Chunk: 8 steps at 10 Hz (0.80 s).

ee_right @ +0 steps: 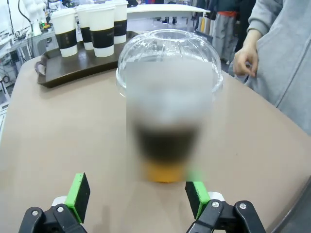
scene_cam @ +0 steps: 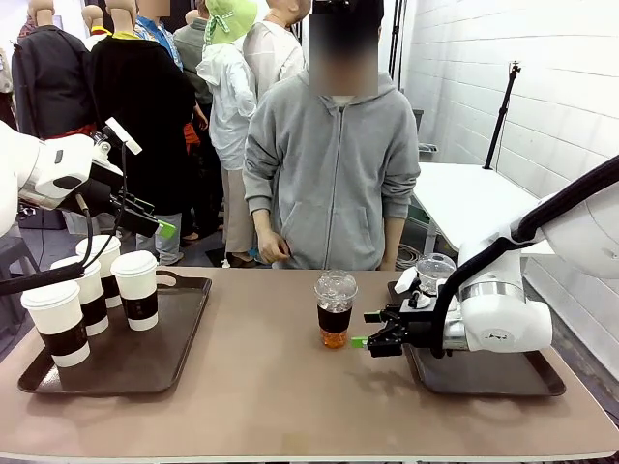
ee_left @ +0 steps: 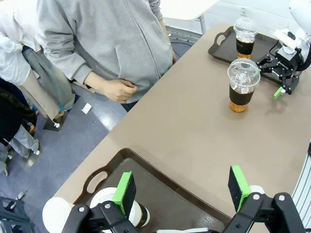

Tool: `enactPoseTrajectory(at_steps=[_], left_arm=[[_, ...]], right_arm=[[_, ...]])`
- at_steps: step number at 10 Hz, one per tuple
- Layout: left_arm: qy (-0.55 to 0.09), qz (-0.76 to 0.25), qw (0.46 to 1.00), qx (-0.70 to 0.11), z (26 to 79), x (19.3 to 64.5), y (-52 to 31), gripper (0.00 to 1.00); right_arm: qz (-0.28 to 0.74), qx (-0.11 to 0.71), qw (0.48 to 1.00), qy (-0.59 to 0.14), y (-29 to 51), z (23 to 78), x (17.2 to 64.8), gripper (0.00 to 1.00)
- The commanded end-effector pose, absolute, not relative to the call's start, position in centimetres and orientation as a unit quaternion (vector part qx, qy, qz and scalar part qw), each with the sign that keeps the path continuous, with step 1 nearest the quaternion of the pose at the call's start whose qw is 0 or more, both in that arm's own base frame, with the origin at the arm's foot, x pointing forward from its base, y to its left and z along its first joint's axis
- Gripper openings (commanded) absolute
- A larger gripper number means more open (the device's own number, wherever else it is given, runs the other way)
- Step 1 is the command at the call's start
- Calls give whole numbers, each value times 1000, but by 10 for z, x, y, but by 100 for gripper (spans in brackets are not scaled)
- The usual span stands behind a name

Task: Distribute the coffee onto the tray.
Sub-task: Pick up another iced Americano from the middle of the table and place it on the right Handle tray.

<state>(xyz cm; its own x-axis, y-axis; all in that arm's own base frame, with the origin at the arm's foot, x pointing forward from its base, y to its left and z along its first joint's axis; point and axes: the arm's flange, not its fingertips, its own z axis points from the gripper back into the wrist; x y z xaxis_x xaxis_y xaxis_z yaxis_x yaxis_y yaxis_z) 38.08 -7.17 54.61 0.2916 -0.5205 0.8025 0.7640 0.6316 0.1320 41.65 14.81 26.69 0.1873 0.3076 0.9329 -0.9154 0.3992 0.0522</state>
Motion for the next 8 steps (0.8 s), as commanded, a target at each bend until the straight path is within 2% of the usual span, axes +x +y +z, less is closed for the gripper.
enactPoseTrajectory(at_steps=[1,8], left_arm=[[-435,-403,792,-143,544,382,-70,100],[-435,-403,792,-143,544,382,-70,100]], right_arm=[[437,303,695,-484,159,255,420,100],[424,294,693,-504,164,249,444,100]])
